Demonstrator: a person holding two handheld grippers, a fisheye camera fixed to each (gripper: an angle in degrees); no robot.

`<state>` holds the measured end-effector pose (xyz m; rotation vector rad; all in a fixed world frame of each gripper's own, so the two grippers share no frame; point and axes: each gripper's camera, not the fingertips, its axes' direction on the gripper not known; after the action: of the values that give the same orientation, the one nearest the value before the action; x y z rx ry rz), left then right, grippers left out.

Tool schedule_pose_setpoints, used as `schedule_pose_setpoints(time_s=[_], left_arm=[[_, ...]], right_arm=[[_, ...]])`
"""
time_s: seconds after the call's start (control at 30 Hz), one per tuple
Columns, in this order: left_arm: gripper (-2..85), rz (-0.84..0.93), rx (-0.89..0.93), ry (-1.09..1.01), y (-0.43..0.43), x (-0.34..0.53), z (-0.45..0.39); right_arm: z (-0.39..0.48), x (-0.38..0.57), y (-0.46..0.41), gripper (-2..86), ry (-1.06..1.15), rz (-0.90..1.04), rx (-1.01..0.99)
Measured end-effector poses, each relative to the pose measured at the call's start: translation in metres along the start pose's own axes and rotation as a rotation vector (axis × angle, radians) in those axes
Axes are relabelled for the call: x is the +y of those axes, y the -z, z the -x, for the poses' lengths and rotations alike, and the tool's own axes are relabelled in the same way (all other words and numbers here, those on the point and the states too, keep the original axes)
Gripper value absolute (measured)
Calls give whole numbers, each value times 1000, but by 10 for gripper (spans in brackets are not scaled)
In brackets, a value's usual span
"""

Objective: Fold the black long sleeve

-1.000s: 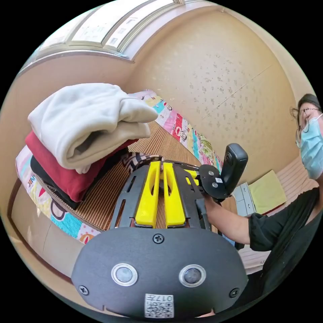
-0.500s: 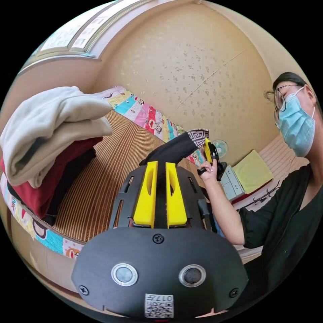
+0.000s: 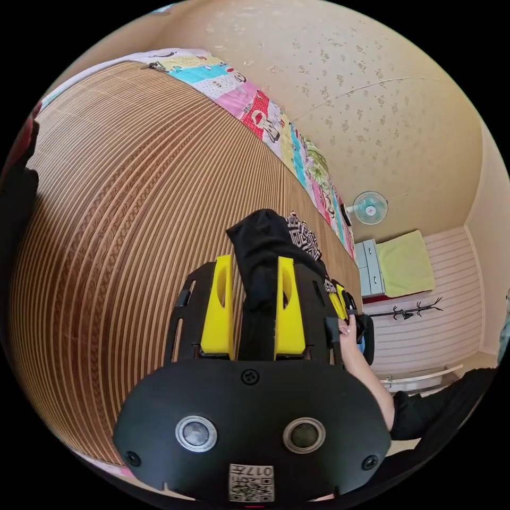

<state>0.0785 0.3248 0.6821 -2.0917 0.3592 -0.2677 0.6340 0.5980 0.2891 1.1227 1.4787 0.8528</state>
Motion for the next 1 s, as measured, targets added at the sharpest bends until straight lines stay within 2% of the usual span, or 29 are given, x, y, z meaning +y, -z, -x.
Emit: schedule_pose_setpoints(time_s=[0.07, 0.13, 0.2, 0.23, 0.3, 0.37, 0.4, 0.43, 0.53, 0.6, 0.7, 0.77, 0.93, 1.0], left_arm=[[115, 45, -45, 25, -25, -25, 9], [90, 90, -39, 54, -49, -46, 20], [43, 99, 46, 112, -67, -64, 36], [32, 108, 81, 134, -71, -67, 42], [17, 53, 135, 166, -69, -74, 54], [13, 38, 136, 78, -65, -84, 48], [14, 36, 129, 16, -64, -90, 45], [16, 37, 125, -7, -65, -92, 44], [36, 98, 78, -6, -80, -101, 58], [68, 103, 66, 21, -86, -97, 67], [108, -13, 59, 19, -64, -71, 59], [101, -56, 25, -46, -51, -46, 45], [98, 70, -40, -173, -70, 10, 12], [67, 126, -164, -270, -93, 23, -2]], right_arm=[[-16, -11, 4, 60, -155, -36, -83], [-25, -21, -1, 51, -212, -16, -183], [-21, -33, -6, 41, -244, 44, -115], [-11, -40, -6, 37, -222, 82, -56], [17, -48, 2, 34, -103, 92, -61], [58, -49, 22, 32, 120, 39, -191], [65, -49, 25, 31, 153, 32, -210], [71, -50, 28, 31, 170, 33, -191], [61, -51, 13, 31, 108, 123, 68], [43, -48, 0, 34, -5, 192, 189], [39, -37, 4, 42, -40, 147, 106], [49, -32, 13, 55, -38, 99, 91], [66, -36, 3, 47, -52, 114, 49], [77, -39, -8, 31, -43, 151, 90]])
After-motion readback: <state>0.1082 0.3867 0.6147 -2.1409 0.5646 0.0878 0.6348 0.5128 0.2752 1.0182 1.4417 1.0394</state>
